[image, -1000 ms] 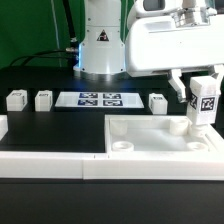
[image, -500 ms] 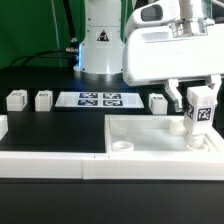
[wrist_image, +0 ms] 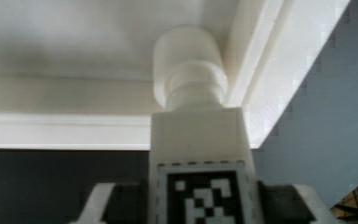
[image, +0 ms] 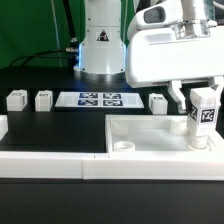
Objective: Assemble square table
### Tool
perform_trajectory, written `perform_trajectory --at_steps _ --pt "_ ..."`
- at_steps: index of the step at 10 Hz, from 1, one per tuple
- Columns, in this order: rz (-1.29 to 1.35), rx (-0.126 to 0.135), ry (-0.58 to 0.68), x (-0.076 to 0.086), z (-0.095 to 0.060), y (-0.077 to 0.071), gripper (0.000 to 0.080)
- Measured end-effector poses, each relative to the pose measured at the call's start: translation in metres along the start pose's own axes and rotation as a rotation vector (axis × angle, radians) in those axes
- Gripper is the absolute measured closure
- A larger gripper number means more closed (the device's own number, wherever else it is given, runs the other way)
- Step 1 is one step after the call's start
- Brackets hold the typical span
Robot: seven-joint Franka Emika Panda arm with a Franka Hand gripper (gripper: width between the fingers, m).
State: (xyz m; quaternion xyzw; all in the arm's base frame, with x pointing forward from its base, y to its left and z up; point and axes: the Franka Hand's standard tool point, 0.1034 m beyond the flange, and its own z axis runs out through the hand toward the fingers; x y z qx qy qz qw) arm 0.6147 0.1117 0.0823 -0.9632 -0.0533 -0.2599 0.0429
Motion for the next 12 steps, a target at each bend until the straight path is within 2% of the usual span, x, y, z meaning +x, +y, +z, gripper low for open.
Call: perform_trajectory --at_steps 3,8,10,12 --pt "0.0 0.001 -0.02 -0.0105 0.0093 -0.0008 0.0509" --pt "-0.003 -0.003 0.031 -0.0119 0.0107 -0.0021 0.0509" --pt "-0.003 -0.003 0.031 -0.0119 0.0108 -0.002 0.0486" --pt "-0.003 -0.003 0.031 -0.0119 0.0108 -0.002 0.0225"
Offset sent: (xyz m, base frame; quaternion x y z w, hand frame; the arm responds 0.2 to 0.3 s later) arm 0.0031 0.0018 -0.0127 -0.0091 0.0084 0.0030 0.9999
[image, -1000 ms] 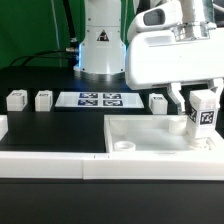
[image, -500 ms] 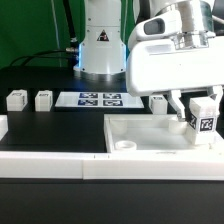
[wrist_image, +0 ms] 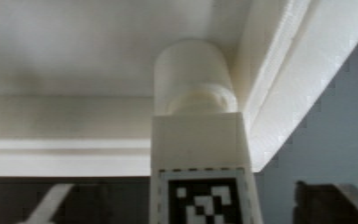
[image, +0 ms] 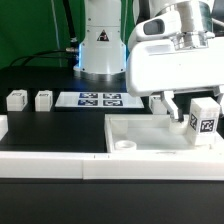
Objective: Assemble square table
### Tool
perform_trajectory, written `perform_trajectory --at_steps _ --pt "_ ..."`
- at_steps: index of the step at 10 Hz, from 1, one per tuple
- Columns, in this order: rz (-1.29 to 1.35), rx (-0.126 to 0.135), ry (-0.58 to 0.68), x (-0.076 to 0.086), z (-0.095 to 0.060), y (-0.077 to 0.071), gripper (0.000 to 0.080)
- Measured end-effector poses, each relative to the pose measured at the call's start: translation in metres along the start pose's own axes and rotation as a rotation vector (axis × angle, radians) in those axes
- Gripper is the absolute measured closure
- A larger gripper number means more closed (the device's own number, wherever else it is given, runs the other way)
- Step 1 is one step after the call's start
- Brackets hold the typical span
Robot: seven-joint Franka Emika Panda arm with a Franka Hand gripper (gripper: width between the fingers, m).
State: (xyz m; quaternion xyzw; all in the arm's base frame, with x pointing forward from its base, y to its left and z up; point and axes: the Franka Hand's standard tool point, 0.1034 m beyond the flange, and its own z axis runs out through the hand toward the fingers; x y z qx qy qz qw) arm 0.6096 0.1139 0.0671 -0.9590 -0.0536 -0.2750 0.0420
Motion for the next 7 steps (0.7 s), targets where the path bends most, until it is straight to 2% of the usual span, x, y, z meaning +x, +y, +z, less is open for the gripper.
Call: perform_trajectory --at_steps 1,7 --pt "0.0 0.0 0.0 0.0 0.0 0.0 0.0167" --pt "0.0 0.0 0.0 0.0 0.0 0.0001 0.0151"
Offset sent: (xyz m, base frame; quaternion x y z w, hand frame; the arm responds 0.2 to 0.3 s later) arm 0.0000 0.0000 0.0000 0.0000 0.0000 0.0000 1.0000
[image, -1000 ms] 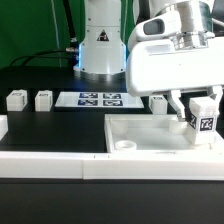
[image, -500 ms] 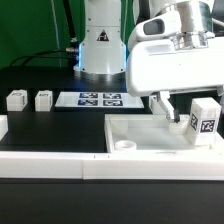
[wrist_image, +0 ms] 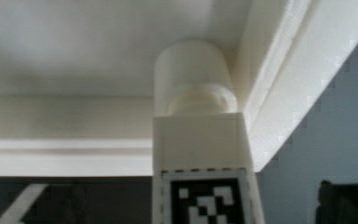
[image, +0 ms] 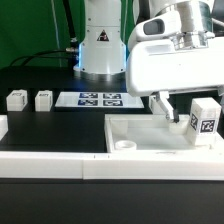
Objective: Assemble square table
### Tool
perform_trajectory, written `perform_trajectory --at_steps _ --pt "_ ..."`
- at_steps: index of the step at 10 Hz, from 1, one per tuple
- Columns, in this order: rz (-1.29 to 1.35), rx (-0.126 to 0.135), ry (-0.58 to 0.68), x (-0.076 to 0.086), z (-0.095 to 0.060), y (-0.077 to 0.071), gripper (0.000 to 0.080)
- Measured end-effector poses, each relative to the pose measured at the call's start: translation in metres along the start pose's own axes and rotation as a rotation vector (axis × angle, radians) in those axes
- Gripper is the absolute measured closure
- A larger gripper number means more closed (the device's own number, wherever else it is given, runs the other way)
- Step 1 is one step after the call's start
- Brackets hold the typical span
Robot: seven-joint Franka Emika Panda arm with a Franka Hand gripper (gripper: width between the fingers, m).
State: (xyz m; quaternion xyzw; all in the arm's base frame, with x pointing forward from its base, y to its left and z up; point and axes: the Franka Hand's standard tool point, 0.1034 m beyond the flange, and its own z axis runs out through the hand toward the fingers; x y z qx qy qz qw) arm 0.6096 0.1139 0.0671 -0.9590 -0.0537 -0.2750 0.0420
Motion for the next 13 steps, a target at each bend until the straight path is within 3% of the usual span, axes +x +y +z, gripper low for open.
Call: perform_trajectory --at_steps 1,3,5,6,8,11,13 --pt "0.0 0.0 -0.001 0.001 0.0 0.001 0.0151" --pt "0.003 0.001 -0.042 0.023 -0.003 0.005 0.0151" --pt "0.004 0.008 -0.075 0.033 0.001 0.003 0.0151" --pt "0.005 0.015 -0.146 0.028 0.004 0.002 0.0151" --pt "0.011 0.028 -0.281 0.034 0.005 0.003 0.0151" --pt "0.012 0.05 -0.497 0.022 0.002 -0.002 0.0151" --pt "0.015 0.064 -0.64 0.023 0.0 -0.001 0.0151"
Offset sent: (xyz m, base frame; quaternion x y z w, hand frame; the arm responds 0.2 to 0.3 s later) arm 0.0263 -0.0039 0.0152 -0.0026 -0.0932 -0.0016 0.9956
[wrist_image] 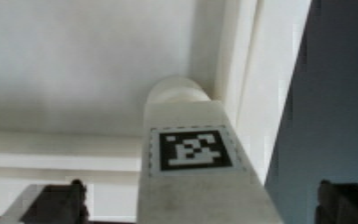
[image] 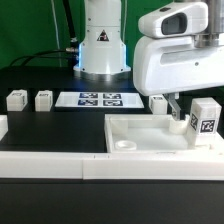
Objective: Assemble square table
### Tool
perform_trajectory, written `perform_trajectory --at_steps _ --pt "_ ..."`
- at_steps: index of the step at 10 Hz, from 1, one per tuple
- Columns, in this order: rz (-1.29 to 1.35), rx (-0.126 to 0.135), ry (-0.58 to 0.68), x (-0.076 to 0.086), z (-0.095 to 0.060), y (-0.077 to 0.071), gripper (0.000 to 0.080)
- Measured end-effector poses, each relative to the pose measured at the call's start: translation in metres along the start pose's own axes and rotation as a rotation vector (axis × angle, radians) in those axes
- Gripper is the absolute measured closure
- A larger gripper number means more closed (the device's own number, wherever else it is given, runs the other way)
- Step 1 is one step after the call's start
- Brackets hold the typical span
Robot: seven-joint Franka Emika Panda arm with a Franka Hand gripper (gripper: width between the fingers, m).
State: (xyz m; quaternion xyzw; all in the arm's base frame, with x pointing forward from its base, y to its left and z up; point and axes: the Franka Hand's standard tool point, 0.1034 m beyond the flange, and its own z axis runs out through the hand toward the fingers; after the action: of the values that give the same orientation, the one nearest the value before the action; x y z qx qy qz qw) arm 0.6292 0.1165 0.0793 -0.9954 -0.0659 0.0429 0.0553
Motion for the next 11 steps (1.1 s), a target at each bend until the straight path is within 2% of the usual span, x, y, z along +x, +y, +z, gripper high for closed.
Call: perform_trajectory --at_steps 2,3,4,5,6,8,9,11 --pt "-0.001 0.003 -0.017 0.0019 0.0005 -0.001 0.0151" --pt "0.001 0.003 -0.018 0.0017 0.0008 -0.001 0.026" --pt "0.026 0.003 -0.018 0.0017 0.0009 -0.0011 0.0407" --pt "0.035 0.002 -0.018 0.0017 0.0008 -0.0004 0.0407" --pt "0.073 0.001 -0.019 0.0016 0.0011 0.0007 0.0506" --pt "0.246 -0.005 -0.002 0.0023 0.0016 0.0012 0.0506" --pt "0.334 -0.017 0.041 -0.0001 0.0019 0.0006 0.0506" --pt "0.621 -0.022 0.097 -0.0047 0.0026 -0.0016 0.0506"
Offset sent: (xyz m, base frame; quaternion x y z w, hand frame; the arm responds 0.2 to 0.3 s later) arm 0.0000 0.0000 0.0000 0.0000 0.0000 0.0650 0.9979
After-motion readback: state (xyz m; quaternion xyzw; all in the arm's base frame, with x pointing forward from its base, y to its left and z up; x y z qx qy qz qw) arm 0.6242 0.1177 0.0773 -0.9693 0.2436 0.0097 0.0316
